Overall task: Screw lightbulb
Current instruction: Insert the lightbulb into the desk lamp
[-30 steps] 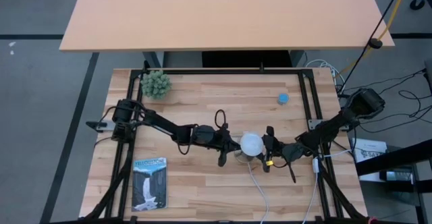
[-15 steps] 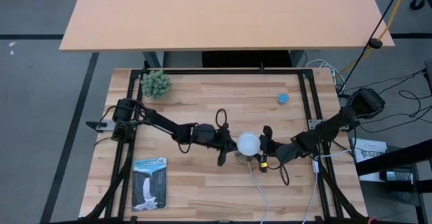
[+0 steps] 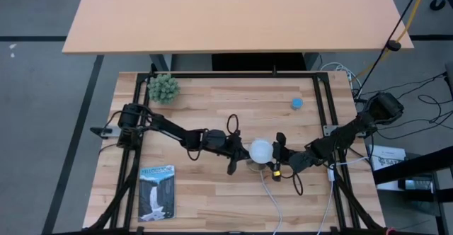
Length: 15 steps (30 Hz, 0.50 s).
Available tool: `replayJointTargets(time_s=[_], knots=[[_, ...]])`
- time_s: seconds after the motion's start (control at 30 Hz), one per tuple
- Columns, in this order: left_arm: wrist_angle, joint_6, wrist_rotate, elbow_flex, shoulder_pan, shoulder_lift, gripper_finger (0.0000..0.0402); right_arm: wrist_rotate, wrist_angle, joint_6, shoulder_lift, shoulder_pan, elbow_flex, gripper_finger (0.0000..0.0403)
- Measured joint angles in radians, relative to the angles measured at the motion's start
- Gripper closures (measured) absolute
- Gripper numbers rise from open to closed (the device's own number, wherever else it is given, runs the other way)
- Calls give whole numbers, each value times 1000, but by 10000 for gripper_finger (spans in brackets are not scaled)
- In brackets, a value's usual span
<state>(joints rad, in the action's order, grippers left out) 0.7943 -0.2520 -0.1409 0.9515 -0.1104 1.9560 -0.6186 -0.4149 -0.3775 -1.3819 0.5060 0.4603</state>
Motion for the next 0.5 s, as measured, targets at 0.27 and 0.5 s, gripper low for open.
replayJointTargets(time_s=[0.27, 0.5], knots=[[-84, 34, -1, 42, 16, 1, 401, 14, 0, 0, 0, 0, 0, 202], [-151, 45, 20, 53, 34, 1, 401, 23, -2, -1, 0, 0, 0, 202]])
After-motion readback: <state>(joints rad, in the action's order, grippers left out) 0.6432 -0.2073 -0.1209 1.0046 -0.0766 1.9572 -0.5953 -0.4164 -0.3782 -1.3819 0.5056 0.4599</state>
